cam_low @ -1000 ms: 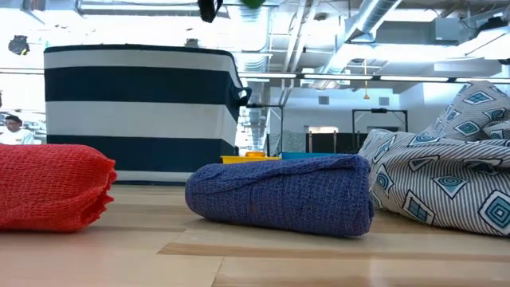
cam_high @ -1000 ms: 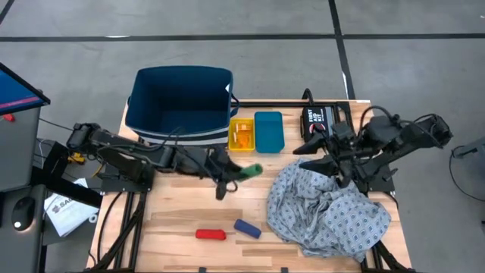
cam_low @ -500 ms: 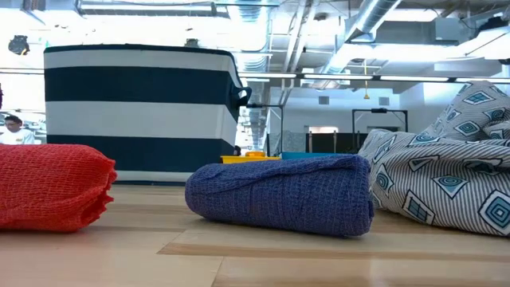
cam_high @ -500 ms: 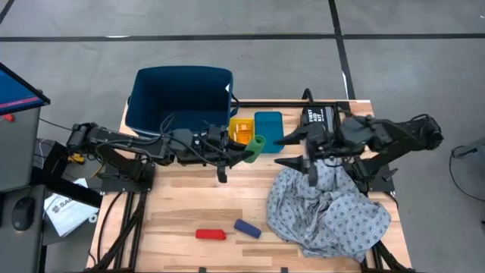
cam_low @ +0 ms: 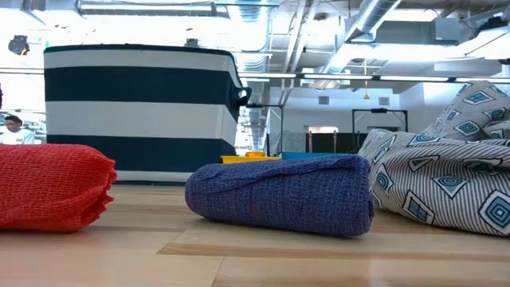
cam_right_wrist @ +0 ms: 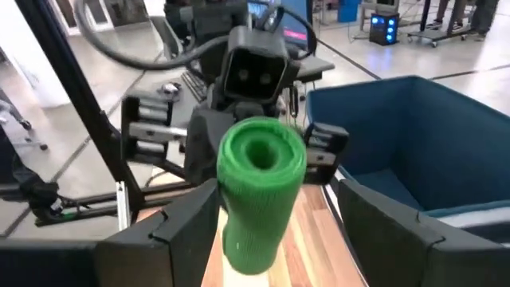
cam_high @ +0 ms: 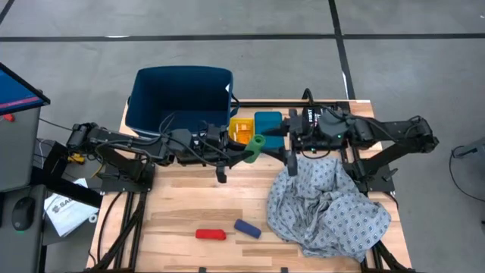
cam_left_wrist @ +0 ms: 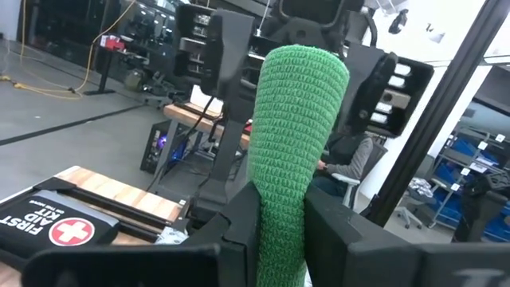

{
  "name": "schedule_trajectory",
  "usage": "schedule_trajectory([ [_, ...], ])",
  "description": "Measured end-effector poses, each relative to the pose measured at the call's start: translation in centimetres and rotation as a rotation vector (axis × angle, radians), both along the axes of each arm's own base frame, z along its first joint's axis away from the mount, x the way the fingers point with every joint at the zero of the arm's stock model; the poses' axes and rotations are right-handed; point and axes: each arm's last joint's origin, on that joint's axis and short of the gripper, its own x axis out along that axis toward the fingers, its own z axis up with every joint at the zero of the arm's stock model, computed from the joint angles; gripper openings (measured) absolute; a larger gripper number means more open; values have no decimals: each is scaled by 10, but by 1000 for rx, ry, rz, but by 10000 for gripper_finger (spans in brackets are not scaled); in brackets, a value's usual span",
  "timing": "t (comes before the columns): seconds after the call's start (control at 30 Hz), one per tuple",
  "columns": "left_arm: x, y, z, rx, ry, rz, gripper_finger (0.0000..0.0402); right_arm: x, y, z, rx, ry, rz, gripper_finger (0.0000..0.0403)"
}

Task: Pick & place medical supplies in basket/bin
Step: Put the green bandage into the right blue bin

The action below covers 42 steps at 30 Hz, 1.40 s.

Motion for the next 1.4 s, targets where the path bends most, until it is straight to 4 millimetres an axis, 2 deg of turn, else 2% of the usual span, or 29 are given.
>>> schedule_trajectory([
  [0.5,0,0,-1,1,7,-3,63,15,-1,-6,41,-1,51,241],
  [0.67,0,0,-1,1,7,-2,63,15,-1,-6,43,-2,50,209],
  [1.07,0,0,-1,-3,8,1,63,15,-1,-6,48,-1,76,93],
  [1.23,0,0,-3,-10,29,-4,72,15,0,-7,48,3,78,76],
  [1.4,-1,-1,-17,10,198,-8,114,16,0,-12,45,40,83,74],
])
